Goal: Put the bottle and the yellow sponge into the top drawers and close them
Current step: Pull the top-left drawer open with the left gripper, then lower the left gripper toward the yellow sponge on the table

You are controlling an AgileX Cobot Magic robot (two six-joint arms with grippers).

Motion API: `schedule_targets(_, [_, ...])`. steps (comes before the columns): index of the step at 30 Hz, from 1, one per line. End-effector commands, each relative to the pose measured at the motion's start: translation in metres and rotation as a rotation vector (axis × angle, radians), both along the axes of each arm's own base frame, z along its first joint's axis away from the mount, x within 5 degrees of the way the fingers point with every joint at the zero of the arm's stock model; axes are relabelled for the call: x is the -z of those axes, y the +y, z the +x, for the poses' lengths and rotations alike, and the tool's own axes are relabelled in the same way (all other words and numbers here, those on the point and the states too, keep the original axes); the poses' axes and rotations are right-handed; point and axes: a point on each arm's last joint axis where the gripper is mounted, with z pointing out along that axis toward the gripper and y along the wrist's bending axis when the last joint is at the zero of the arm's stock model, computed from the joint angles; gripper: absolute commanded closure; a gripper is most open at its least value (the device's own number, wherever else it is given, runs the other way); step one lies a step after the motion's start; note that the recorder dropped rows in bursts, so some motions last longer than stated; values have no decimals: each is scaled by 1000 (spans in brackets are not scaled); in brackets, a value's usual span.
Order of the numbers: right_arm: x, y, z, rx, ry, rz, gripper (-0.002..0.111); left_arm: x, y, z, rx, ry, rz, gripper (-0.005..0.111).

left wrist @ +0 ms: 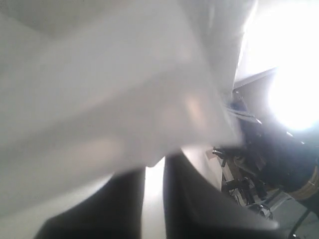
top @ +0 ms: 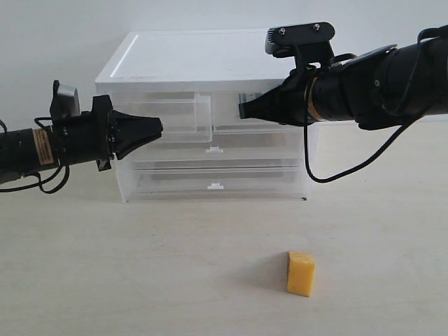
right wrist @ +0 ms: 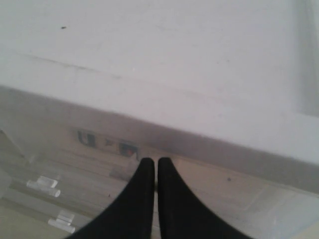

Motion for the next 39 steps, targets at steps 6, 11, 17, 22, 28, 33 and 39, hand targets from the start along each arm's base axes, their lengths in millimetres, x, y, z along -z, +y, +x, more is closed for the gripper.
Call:
schedule_targets(6, [8, 7, 0, -52, 36, 17, 108, 2, 1, -37, 17, -22, 13, 103])
schedule_targets(11, [8, 7, 0, -52, 36, 17, 108, 13, 0, -50, 25, 4, 29, 103])
schedule_targets(17, [8, 7, 0, -56, 37, 18, 108, 16, -1, -54, -9, -3, 21, 103])
schedule_targets(22, [8, 7, 0, -56, 37, 18, 108, 16, -1, -53, -15, -17, 23, 93])
schedule_targets(28, [8, 7, 0, -56, 37, 18, 108, 13, -2, -55, 7, -54, 47, 40])
schedule_targets(33, [8, 8, -1, -61, 40, 20, 108, 3, -4, -65, 95, -80, 90, 38])
schedule_targets(39, [8, 9, -1, -67, 42, 23, 108, 18, -2, -113, 123, -77, 147, 51])
